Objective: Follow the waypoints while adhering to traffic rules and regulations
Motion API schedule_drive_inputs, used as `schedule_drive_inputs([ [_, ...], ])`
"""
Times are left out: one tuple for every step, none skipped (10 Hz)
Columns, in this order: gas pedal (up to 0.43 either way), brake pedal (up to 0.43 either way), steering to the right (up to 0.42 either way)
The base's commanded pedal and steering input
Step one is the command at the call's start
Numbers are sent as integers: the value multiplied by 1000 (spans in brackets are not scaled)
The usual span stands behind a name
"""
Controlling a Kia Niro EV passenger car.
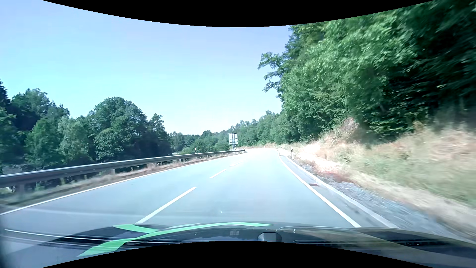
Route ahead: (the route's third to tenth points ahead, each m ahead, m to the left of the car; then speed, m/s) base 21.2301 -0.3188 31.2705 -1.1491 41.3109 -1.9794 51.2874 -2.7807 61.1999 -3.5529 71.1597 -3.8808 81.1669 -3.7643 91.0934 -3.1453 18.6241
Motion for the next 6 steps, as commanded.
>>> schedule_drive_inputs([
  [189, 0, 23],
  [189, 0, 21],
  [189, 0, 19],
  [118, 0, 19],
  [110, 0, 18],
  [110, 0, 17],
])
